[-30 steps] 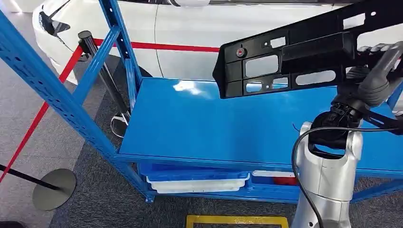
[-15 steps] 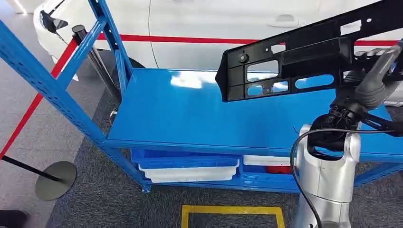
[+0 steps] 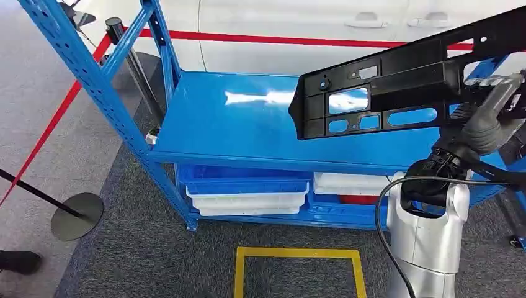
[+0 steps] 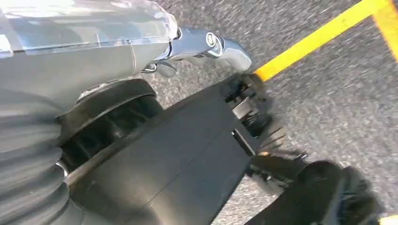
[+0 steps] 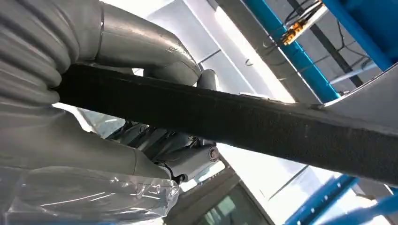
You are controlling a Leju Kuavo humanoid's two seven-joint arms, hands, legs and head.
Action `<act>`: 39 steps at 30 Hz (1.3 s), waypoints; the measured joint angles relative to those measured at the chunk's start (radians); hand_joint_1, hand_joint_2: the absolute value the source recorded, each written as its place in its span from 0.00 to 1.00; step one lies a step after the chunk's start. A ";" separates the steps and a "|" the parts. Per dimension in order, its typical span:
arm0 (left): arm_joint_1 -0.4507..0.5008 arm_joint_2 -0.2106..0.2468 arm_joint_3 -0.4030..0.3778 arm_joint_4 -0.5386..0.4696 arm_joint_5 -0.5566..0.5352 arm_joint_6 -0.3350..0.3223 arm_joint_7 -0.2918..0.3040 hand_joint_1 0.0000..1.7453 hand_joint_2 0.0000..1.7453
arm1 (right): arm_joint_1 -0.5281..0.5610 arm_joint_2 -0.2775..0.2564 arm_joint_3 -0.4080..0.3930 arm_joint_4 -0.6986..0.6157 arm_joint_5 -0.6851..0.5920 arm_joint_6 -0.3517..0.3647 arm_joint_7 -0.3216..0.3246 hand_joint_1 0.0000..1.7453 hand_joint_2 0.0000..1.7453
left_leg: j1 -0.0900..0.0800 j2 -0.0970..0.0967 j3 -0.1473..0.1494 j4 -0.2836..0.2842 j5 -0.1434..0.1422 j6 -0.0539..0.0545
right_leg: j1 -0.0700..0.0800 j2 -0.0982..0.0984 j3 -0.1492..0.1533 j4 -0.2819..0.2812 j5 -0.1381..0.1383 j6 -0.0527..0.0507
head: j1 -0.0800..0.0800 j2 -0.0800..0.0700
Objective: Take the parts from the cabinet and place them on the table.
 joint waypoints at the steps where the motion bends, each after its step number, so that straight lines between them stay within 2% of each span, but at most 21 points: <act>1: -0.001 0.000 0.000 0.000 0.000 0.000 0.000 0.00 1.00 | 0.000 0.000 0.000 0.000 0.001 0.000 0.000 1.00 1.00 | 0.000 0.000 -0.016 0.020 0.003 -0.006 | -0.007 0.000 0.075 -0.097 -0.041 0.009 | 0.000 0.000; 2: -0.003 0.001 0.000 0.000 0.000 0.001 0.000 0.00 1.00 | -0.001 0.000 0.000 0.000 0.001 0.000 0.000 1.00 1.00 | -0.003 -0.004 -0.031 0.037 0.003 -0.011 | 0.005 0.003 0.133 -0.185 -0.098 0.005 | 0.000 0.000; 3: -0.002 0.001 0.000 0.000 0.000 0.001 0.000 0.00 1.00 | 0.001 0.000 0.000 -0.001 0.001 0.000 -0.002 1.00 1.00 | -0.006 -0.005 -0.031 0.039 0.009 -0.017 | 0.006 0.005 0.128 -0.183 -0.104 -0.026 | -0.002 0.000; 6: 0.003 0.002 0.000 0.000 0.000 0.001 0.000 0.00 1.00 | 0.004 0.000 0.000 0.000 0.003 0.000 -0.004 1.00 1.00 | -0.002 -0.006 -0.041 0.036 0.037 -0.036 | 0.007 0.000 0.107 -0.185 -0.082 -0.056 | -0.002 0.000; 8: 0.005 0.001 0.000 0.000 0.000 0.001 0.001 0.00 1.00 | 0.002 0.002 -0.001 0.000 0.003 0.002 -0.004 1.00 1.00 | 0.003 -0.007 -0.069 0.092 -0.061 -0.047 | 0.005 -0.003 0.081 -0.187 -0.055 -0.073 | -0.002 0.000; 10: 0.001 0.002 0.000 0.000 -0.001 0.001 0.001 0.00 1.00 | 0.001 0.002 -0.002 0.000 0.006 0.004 -0.004 1.00 1.00 | 0.005 -0.007 -0.101 0.239 -0.176 -0.056 | 0.008 -0.003 0.051 -0.186 -0.032 -0.077 | -0.002 0.000; 11: 0.000 0.002 0.000 0.000 -0.002 0.000 0.001 0.00 1.00 | 0.002 0.002 -0.002 0.000 0.008 0.006 -0.004 1.00 1.00 | 0.005 -0.007 -0.111 0.309 -0.203 -0.056 | 0.010 -0.003 0.036 -0.185 -0.020 -0.077 | -0.002 0.000; 13: 0.000 0.002 0.000 0.000 -0.007 -0.001 0.004 0.00 1.00 | 0.002 0.002 -0.002 0.003 0.008 0.012 -0.002 1.00 1.00 | 0.005 -0.007 -0.088 0.352 -0.167 -0.050 | 0.015 -0.003 0.008 -0.185 0.002 -0.077 | -0.002 0.000; 15: 0.001 0.002 0.000 -0.001 -0.007 -0.004 0.006 0.00 1.00 | 0.001 0.002 -0.002 0.003 0.008 0.020 0.000 1.00 1.00 | 0.000 -0.008 0.010 0.237 -0.096 -0.031 | 0.023 -0.002 -0.018 -0.185 0.025 -0.075 | -0.002 0.000; 16: 0.000 0.002 0.000 -0.001 -0.006 -0.005 0.006 0.00 1.00 | 0.001 0.002 -0.002 0.003 0.008 0.030 -0.001 1.00 1.00 | -0.005 -0.011 0.082 0.140 -0.095 -0.016 | 0.023 -0.001 -0.025 -0.185 0.035 -0.074 | -0.002 0.000; 17: 0.000 0.004 0.000 -0.001 -0.005 -0.005 0.004 0.00 1.00 | 0.002 0.002 -0.002 0.004 0.008 0.040 -0.005 1.00 1.00 | -0.010 -0.012 0.147 0.048 -0.137 -0.003 | 0.025 -0.002 -0.029 -0.185 0.042 -0.069 | -0.002 0.000; 18: 0.000 0.003 0.000 -0.002 -0.004 -0.005 -0.001 0.00 1.00 | 0.002 0.002 -0.002 0.004 0.008 0.046 -0.009 1.00 1.00 | -0.013 -0.012 0.179 -0.016 -0.153 -0.008 | 0.023 -0.004 -0.029 -0.187 0.052 -0.062 | -0.002 0.000; 22: 0.010 0.002 0.000 -0.002 -0.004 0.001 -0.033 0.00 1.00 | 0.007 0.002 -0.003 0.007 0.008 0.052 -0.011 1.00 1.00 | -0.008 -0.009 0.161 -0.039 -0.104 0.010 | 0.018 -0.005 -0.033 -0.216 0.085 -0.037 | -0.002 0.000; 25: 0.006 -0.003 0.000 -0.002 -0.007 0.000 -0.047 0.00 1.00 | 0.006 -0.003 -0.008 0.008 0.011 0.045 -0.009 1.00 1.00 | -0.012 -0.006 0.125 -0.042 -0.068 0.021 | 0.016 0.001 -0.090 -0.048 -0.084 -0.034 | -0.002 0.000; 27: 0.007 -0.006 0.000 -0.002 -0.007 -0.001 -0.047 0.00 1.00 | 0.011 -0.004 -0.010 0.009 0.011 0.042 -0.008 1.00 1.00 | -0.013 -0.005 0.099 -0.035 -0.053 0.020 | 0.015 0.001 -0.126 0.087 -0.114 -0.028 | -0.002 0.000; 29: 0.007 -0.006 0.000 -0.002 -0.003 -0.001 -0.043 0.00 1.00 | 0.011 -0.006 -0.013 0.013 0.010 0.042 -0.009 1.00 1.00 | -0.013 0.009 0.078 -0.025 -0.046 0.018 | 0.013 -0.002 -0.076 0.047 -0.061 -0.024 | -0.002 0.000; 31: 0.008 -0.008 0.000 -0.002 0.003 -0.001 -0.043 0.00 1.00 | 0.009 -0.008 -0.014 0.019 -0.008 0.051 -0.017 1.00 1.00 | -0.012 0.016 0.063 -0.006 -0.047 0.014 | 0.013 -0.034 0.054 -0.141 -0.021 -0.023 | -0.002 0.000; 32: 0.007 -0.007 0.002 -0.002 0.005 -0.001 -0.043 0.00 1.00 | 0.006 -0.008 -0.014 0.021 -0.019 0.054 -0.021 1.00 1.00 | -0.019 0.021 0.055 0.003 -0.050 0.008 | 0.025 -0.071 0.086 -0.202 -0.055 -0.033 | -0.002 0.000; 33: 0.008 -0.008 0.003 -0.002 0.008 -0.001 -0.043 0.00 1.00 | 0.007 -0.008 -0.014 0.025 -0.029 0.056 -0.026 1.00 1.00 | -0.019 0.026 0.054 0.006 -0.049 0.004 | 0.032 -0.059 0.076 -0.188 -0.036 -0.050 | -0.003 0.000; 36: 0.010 -0.008 0.011 -0.002 0.013 -0.002 -0.041 0.00 1.00 | 0.002 -0.008 -0.020 0.038 -0.041 0.054 -0.030 1.00 1.00 | -0.020 0.051 0.052 0.010 -0.045 -0.008 | 0.028 -0.033 0.067 -0.198 -0.036 -0.066 | -0.002 0.000; 39: 0.009 -0.008 0.017 -0.002 0.014 -0.001 -0.040 0.00 1.00 | 0.001 -0.007 -0.023 0.048 -0.046 0.049 -0.034 1.00 1.00 | -0.011 0.001 0.017 0.102 -0.126 -0.032 | 0.019 -0.011 0.060 -0.207 -0.021 -0.085 | -0.003 0.000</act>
